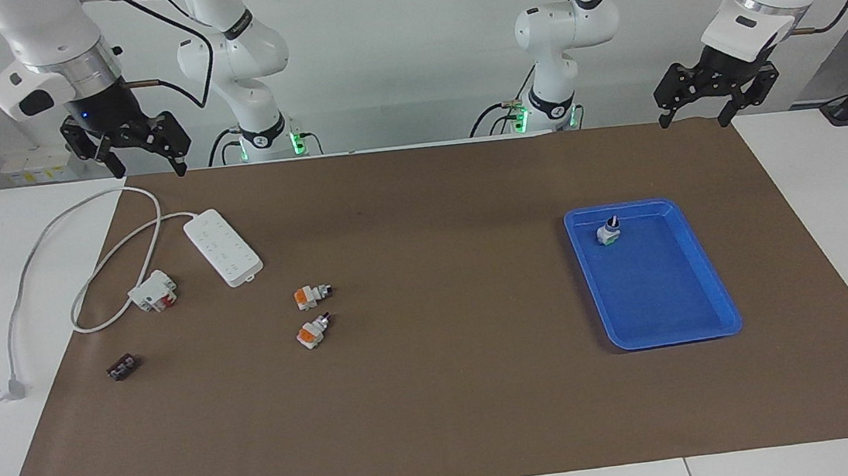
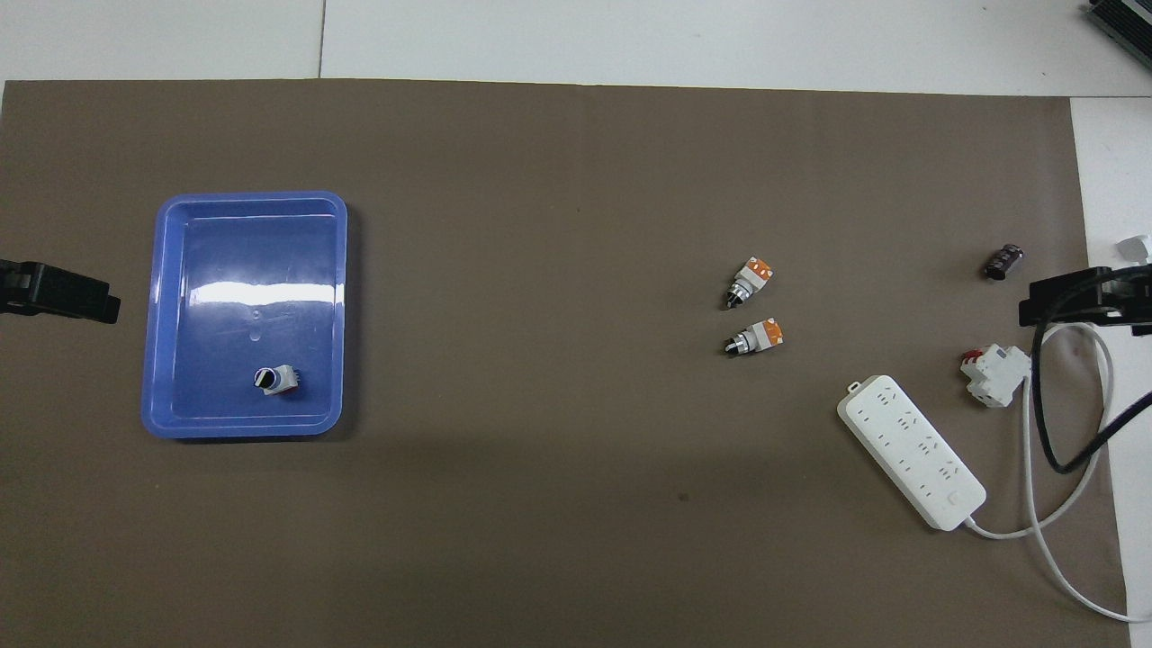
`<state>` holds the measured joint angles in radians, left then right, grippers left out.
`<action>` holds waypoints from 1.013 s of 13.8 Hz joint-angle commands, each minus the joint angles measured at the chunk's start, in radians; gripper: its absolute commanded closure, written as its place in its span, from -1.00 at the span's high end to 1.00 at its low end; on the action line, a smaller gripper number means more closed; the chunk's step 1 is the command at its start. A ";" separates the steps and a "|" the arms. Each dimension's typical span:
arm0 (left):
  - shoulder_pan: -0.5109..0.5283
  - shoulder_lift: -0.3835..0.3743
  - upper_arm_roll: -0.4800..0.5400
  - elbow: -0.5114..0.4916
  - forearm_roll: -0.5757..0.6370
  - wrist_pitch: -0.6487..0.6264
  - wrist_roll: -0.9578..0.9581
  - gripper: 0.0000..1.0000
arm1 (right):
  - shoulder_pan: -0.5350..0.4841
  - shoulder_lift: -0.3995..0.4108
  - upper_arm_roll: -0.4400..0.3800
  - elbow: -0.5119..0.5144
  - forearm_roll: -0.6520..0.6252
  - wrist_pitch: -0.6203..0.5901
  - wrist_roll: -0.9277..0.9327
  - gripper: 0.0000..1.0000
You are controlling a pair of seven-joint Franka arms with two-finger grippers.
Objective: Turn and place switch with both arms
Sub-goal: 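Move the right gripper toward the orange-and-white switches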
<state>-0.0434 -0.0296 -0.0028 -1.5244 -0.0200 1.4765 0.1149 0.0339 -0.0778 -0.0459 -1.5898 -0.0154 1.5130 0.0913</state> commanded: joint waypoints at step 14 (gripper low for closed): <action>0.004 -0.029 -0.003 -0.031 0.018 0.001 0.000 1.00 | 0.015 -0.073 0.011 -0.240 0.006 0.282 0.270 1.00</action>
<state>-0.0434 -0.0296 -0.0028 -1.5244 -0.0200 1.4765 0.1149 0.0401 -0.1312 -0.0426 -1.7725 -0.0144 1.7346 0.2567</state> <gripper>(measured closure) 0.000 0.000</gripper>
